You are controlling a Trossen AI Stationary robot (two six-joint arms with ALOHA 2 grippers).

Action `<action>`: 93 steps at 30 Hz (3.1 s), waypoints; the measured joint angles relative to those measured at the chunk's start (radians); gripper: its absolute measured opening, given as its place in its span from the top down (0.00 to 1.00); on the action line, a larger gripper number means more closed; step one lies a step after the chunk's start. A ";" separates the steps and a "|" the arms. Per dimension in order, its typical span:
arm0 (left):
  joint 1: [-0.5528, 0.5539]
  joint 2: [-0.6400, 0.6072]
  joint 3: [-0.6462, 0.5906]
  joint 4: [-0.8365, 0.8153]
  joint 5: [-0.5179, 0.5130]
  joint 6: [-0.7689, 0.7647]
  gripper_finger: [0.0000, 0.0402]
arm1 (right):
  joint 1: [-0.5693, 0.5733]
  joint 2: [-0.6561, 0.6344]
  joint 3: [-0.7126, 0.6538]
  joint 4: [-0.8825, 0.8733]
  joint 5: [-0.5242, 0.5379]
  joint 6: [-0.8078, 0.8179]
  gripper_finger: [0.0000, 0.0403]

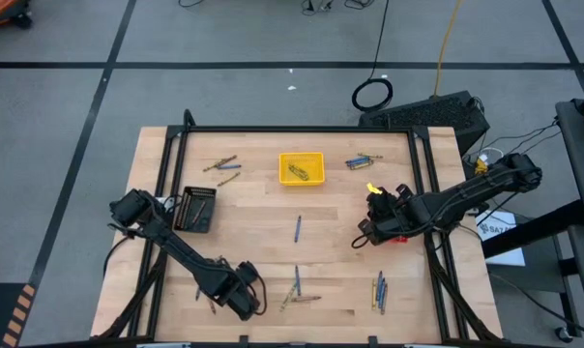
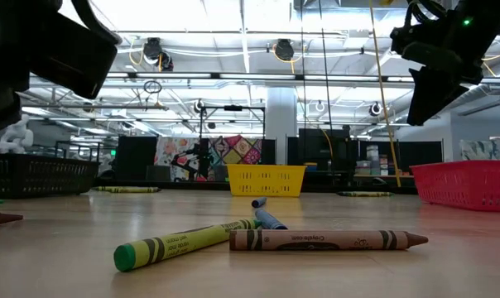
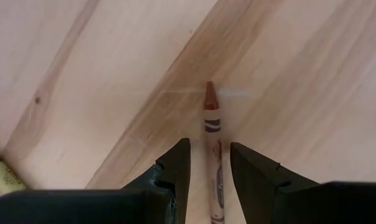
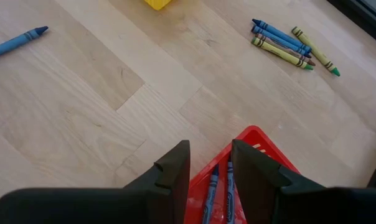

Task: Sort crayons

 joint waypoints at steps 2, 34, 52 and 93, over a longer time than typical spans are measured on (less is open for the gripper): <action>0.000 0.000 0.000 -0.020 -0.001 -0.004 0.71 | 0.000 0.000 0.000 0.000 0.000 0.013 0.74; 0.000 -0.028 -0.003 -0.044 -0.021 0.066 1.00 | 0.000 0.000 0.000 0.003 0.000 0.037 0.74; 0.076 -0.226 -0.001 -0.401 -0.105 0.134 1.00 | 0.000 0.000 0.000 0.003 -0.056 0.051 0.74; 0.514 -0.610 -0.327 -0.594 -0.179 0.301 1.00 | 0.000 0.000 0.000 0.026 -0.055 0.039 0.74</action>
